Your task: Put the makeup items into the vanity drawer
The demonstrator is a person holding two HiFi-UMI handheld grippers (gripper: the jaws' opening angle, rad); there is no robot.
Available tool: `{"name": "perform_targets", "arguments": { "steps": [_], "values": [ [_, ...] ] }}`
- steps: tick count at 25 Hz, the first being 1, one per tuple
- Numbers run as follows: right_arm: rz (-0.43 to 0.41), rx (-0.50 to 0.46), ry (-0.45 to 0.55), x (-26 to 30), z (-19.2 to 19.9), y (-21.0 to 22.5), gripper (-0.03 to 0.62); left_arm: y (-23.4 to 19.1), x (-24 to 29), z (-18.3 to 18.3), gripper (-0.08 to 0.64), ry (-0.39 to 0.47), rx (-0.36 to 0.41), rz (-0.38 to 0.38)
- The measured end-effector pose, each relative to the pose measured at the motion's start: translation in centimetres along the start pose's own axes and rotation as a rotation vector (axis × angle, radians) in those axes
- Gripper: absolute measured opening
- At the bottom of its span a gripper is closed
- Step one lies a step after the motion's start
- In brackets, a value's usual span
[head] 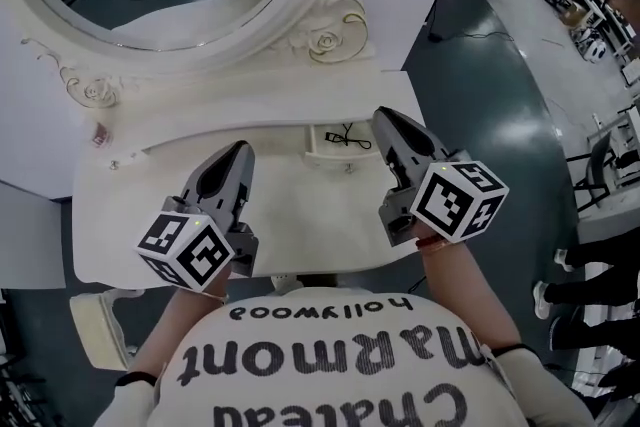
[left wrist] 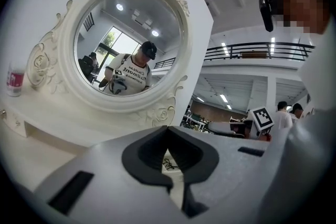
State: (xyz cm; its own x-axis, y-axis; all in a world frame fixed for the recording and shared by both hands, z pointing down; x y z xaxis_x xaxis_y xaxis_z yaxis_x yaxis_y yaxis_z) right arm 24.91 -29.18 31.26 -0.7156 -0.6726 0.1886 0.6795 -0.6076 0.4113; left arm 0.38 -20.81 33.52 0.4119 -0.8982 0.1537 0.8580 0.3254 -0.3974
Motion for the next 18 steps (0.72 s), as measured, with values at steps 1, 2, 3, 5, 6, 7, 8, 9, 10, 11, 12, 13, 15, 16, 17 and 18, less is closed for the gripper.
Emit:
{"name": "perform_targets", "arguments": {
  "steps": [1,2,3,5,6,7,8,9,10,11,12,13,15,16,17,18],
  "values": [
    [-0.005,0.014,0.026,-0.2,-0.2,-0.2,0.040,0.4,0.3,0.0,0.008,-0.001,0.005,0.009],
    [-0.011,0.021,0.048,-0.4,-0.3,-0.4,0.040,0.7,0.6,0.0,0.008,-0.003,0.010,0.016],
    [-0.017,0.017,0.066,-0.6,-0.5,-0.6,0.040,1.1,0.9,0.0,0.008,-0.005,0.015,0.022],
    [-0.021,-0.017,0.083,-1.1,-0.6,-1.1,0.040,1.8,1.1,0.0,0.008,-0.004,0.026,0.029],
    [-0.019,-0.043,0.084,-1.3,-0.7,-1.2,0.040,2.1,1.1,0.0,0.008,0.000,0.035,0.029],
    [-0.015,-0.070,0.082,-1.5,-0.7,-1.3,0.040,2.3,1.0,0.0,0.008,0.005,0.048,0.024],
    [-0.006,-0.096,0.080,-1.7,-0.6,-1.4,0.040,2.5,0.9,0.0,0.008,0.012,0.062,0.016],
    [0.004,-0.120,0.077,-1.8,-0.5,-1.4,0.038,2.6,0.7,0.0,0.008,0.018,0.072,0.007],
    [0.014,-0.141,0.070,-1.9,-0.4,-1.3,0.038,2.6,0.5,0.0,0.008,0.022,0.076,-0.002],
    [0.024,-0.157,0.060,-2.0,-0.2,-1.3,0.037,2.6,0.3,0.1,0.008,0.024,0.075,-0.009],
    [0.033,-0.167,0.046,-2.0,0.0,-1.2,0.035,2.6,0.2,0.2,0.008,0.023,0.071,-0.013],
    [0.037,-0.173,0.030,-1.9,0.2,-1.2,0.034,2.7,0.2,0.3,0.008,0.022,0.068,-0.017],
    [0.037,-0.178,0.008,-1.9,0.5,-1.1,0.032,2.8,0.0,0.5,0.008,0.018,0.065,-0.022],
    [0.036,-0.181,0.004,-2.0,0.6,-1.1,0.032,2.9,-0.1,0.7,0.008,0.017,0.063,-0.024],
    [0.034,-0.182,0.003,-2.2,0.7,-1.1,0.031,3.0,-0.1,0.8,0.008,0.016,0.061,-0.026],
    [0.033,-0.181,0.003,-2.3,0.7,-1.0,0.031,3.1,-0.2,0.9,0.008,0.015,0.060,-0.028]
  ]
}}
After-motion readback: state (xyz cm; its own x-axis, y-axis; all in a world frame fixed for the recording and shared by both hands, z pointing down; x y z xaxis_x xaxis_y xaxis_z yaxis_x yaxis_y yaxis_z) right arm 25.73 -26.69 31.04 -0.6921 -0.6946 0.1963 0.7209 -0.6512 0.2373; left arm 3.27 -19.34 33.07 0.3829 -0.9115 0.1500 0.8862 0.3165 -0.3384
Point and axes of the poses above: the fingertips, and each gripper's own axes: x forward along the fingers, y to its right, z out of its underside, the point moved 6 cm from there along -x, backward along the fingers, and after that the axes turned 3 degrees about -y, right-handed, at the moved point
